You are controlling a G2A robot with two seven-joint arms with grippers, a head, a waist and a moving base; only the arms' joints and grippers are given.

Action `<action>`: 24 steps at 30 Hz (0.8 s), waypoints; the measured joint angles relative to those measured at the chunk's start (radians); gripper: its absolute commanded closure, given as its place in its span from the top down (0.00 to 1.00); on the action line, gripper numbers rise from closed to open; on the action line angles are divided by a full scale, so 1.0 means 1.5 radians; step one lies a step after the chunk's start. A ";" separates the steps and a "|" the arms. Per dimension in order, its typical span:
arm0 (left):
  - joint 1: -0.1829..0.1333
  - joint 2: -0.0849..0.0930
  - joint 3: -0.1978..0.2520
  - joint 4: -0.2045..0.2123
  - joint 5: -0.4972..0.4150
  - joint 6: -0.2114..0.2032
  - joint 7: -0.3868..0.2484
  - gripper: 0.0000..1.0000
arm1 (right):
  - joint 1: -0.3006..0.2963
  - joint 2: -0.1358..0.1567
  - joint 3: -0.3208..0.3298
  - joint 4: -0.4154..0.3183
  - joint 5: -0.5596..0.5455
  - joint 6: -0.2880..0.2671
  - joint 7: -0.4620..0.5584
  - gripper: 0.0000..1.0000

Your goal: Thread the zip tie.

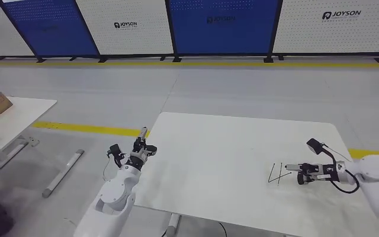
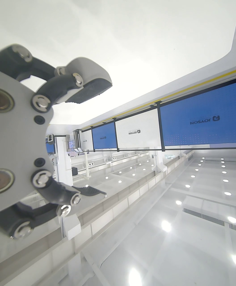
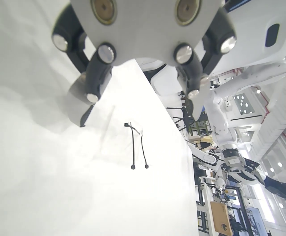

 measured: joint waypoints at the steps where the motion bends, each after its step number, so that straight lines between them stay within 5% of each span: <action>1: 0.000 0.000 0.000 0.000 0.000 0.000 0.000 1.00 | 0.002 -0.002 -0.002 0.006 0.001 -0.003 0.002 0.41; 4: 0.000 0.000 0.000 0.000 0.000 0.000 0.000 1.00 | 0.008 -0.005 -0.006 0.024 0.002 -0.010 0.003 0.29; 13: 0.000 0.000 0.000 0.000 0.000 0.000 0.000 1.00 | 0.014 -0.006 -0.016 0.050 0.014 -0.009 0.003 0.35; 24: 0.000 0.000 0.000 0.000 0.000 0.000 0.000 1.00 | 0.024 -0.009 -0.029 0.063 0.025 -0.009 0.003 0.24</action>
